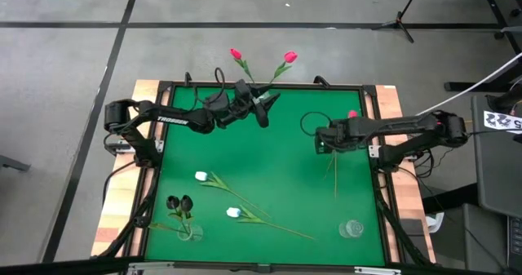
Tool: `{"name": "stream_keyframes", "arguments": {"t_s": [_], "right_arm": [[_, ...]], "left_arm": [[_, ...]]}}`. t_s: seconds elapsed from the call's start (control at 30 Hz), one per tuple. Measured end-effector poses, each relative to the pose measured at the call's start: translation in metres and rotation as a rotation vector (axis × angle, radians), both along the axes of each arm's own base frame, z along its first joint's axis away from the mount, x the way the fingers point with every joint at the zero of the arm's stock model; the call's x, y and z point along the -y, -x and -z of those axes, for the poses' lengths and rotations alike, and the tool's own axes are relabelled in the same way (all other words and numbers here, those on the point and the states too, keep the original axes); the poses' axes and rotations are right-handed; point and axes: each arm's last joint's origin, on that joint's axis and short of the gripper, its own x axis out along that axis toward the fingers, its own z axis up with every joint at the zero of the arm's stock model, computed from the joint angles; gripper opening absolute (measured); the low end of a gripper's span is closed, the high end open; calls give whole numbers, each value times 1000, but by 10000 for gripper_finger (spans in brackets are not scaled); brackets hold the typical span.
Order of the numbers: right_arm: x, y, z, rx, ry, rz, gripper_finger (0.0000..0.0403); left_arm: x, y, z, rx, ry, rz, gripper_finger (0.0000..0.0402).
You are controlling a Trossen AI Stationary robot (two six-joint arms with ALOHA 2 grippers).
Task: Sort flowers into vase by color
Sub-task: Put the top white flower into the bottom right transparent vase
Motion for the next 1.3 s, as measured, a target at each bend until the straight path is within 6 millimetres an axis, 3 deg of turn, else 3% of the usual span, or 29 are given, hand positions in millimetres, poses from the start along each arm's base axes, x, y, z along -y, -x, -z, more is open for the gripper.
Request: {"name": "stream_keyframes", "arguments": {"t_s": [0.3, 0.9, 1.1, 1.3], "right_arm": [[42, 9, 21, 13, 12, 17, 241], [47, -8, 58, -99, -63, -38, 236], [48, -11, 64, -116, -72, -33, 196], [48, -10, 64, -116, -80, -10, 113]], "left_arm": [[2, -2, 3, -10, 41, 110, 226], [3, -2, 4, -20, 48, 115, 226], [3, -2, 4, -15, 56, 116, 226], [3, -2, 4, -14, 57, 116, 226]]}}
